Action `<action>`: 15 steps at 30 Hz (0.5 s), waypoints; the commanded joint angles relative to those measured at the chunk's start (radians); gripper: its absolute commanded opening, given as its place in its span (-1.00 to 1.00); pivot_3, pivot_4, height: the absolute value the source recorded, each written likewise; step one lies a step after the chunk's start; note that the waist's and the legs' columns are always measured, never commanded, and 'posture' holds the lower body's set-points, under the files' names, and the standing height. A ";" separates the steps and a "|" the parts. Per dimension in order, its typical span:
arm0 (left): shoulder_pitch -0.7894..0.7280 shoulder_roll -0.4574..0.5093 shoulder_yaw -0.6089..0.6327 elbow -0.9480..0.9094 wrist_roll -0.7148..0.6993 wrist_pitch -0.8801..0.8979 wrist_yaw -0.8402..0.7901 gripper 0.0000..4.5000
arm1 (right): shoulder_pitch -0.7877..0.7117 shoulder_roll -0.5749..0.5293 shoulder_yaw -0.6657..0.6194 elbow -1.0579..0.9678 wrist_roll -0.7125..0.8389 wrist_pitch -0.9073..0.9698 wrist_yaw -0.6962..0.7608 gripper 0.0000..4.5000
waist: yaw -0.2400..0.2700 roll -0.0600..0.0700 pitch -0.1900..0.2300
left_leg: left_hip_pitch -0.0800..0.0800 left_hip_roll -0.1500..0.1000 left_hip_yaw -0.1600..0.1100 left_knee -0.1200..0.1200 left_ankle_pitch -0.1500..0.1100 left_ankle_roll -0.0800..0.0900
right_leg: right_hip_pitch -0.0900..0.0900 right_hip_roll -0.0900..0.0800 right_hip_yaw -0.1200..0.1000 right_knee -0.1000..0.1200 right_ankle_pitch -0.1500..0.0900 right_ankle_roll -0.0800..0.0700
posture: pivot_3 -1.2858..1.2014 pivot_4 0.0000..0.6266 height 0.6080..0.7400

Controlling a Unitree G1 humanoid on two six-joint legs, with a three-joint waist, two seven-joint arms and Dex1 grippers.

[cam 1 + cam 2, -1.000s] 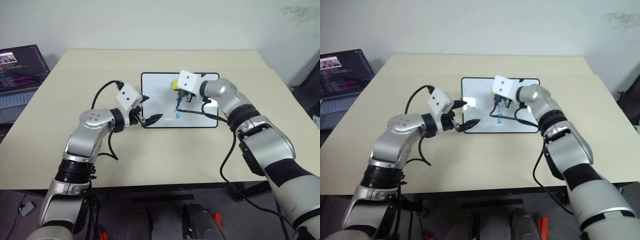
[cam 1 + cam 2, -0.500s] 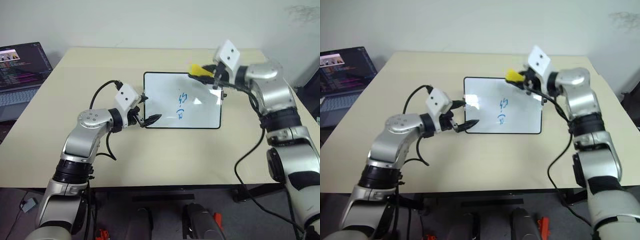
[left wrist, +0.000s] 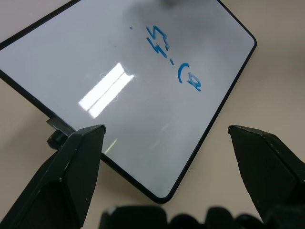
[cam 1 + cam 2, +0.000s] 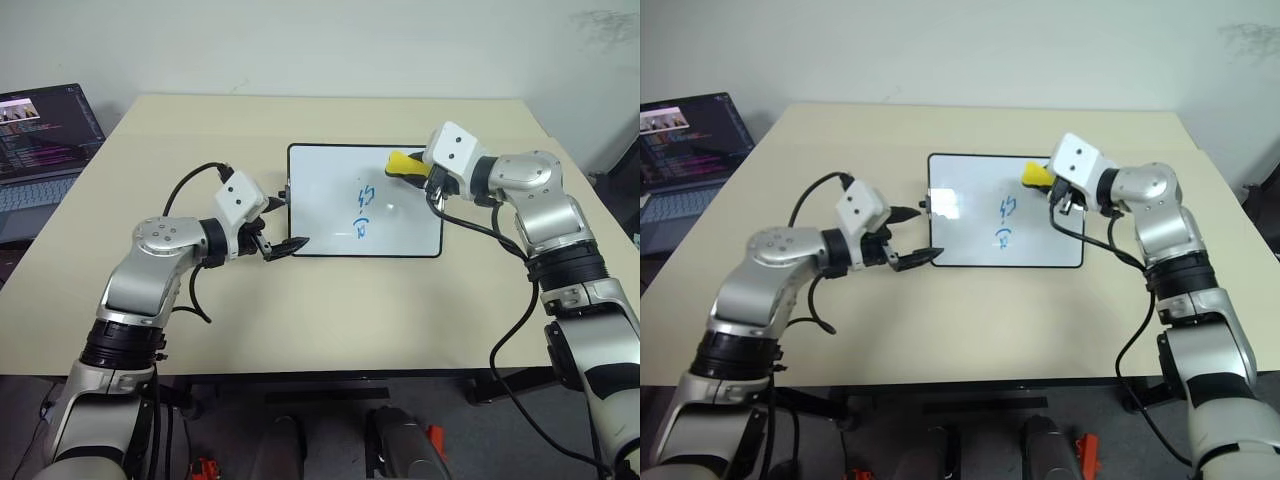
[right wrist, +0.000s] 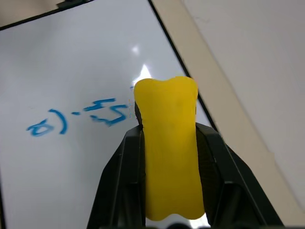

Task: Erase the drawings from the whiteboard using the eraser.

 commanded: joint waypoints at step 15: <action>-0.003 0.051 0.045 -0.098 -0.033 0.022 -0.022 1.00 | -0.089 -0.001 -0.015 0.105 0.006 -0.121 -0.025 -0.53 | 0.000 0.000 0.000 | 0.000 0.000 0.000 0.000 0.000 0.000 | 0.000 0.000 0.000 0.000 0.000 0.000 | 0.03 -0.52 1.00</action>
